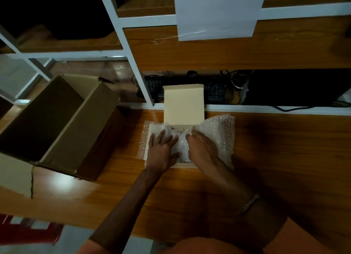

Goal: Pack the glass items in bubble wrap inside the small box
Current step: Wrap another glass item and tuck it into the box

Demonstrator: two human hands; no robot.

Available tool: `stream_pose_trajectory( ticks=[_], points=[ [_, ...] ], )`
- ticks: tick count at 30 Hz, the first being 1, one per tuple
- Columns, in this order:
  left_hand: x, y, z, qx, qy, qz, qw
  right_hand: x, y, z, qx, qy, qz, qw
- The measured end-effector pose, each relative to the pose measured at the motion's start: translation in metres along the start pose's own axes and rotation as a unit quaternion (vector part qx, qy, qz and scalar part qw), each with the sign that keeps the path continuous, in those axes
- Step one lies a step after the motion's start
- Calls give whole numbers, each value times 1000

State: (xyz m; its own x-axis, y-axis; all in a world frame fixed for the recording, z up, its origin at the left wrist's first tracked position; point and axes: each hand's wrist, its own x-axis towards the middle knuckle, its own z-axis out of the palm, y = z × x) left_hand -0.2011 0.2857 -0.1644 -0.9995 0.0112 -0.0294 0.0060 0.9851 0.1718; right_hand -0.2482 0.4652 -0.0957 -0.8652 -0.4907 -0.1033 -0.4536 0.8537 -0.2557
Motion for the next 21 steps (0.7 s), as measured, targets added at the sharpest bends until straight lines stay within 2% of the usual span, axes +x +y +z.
stream_pose_trajectory(
  ticks=[9, 15, 18, 20, 21],
  points=[
    [-8, -6, 9, 33, 2, 22, 999, 24, 19, 10, 13, -108, -35, 993],
    [-8, -7, 7, 14, -14, 16, 1000, 21, 23, 12, 2, -104, -54, 993],
    [-12, -8, -4, -34, 23, 20, 999, 1, 23, 11, 19, -30, -81, 996],
    [-19, -7, -16, -91, 105, -27, 990, -17, 25, 9, 29, 93, -42, 994],
    [-25, -7, -22, -121, 152, -68, 979, -25, 27, 7, 44, 162, 14, 986]
  ],
)
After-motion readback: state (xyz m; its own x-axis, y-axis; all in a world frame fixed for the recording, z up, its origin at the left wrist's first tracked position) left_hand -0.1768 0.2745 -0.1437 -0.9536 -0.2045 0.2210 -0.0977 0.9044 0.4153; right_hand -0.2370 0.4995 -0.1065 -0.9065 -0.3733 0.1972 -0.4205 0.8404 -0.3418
